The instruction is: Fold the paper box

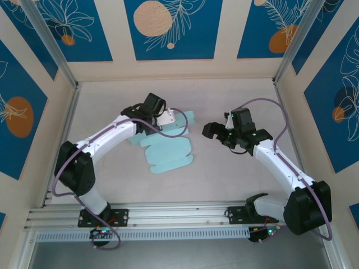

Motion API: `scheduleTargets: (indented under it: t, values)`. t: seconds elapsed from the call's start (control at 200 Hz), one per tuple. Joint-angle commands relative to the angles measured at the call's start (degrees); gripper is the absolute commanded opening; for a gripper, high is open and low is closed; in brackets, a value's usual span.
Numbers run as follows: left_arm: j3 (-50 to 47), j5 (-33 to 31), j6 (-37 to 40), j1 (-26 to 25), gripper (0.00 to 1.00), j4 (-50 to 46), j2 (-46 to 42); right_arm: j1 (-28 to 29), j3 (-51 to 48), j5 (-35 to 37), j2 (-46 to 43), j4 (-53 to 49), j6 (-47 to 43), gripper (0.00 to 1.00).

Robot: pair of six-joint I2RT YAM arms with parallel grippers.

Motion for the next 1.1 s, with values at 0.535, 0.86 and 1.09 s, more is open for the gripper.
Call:
scheduleTargets:
  t: [0.535,0.86,1.09]
  values:
    - [-11.57,-10.52,14.12,-8.38,0.1,34.23,5.45,-7.3,10.01,-20.49,15.73,10.74,10.06,0.59]
    - [-14.42,-12.86,14.66,-9.21,0.1,39.29,6.76,-2.12,12.84,-18.66,24.85,13.73,15.95,0.56]
    - [-16.54,-12.64,15.01,-9.26,0.1,42.73,6.1,-0.36,11.83,-19.16,27.22,18.73,19.1,0.56]
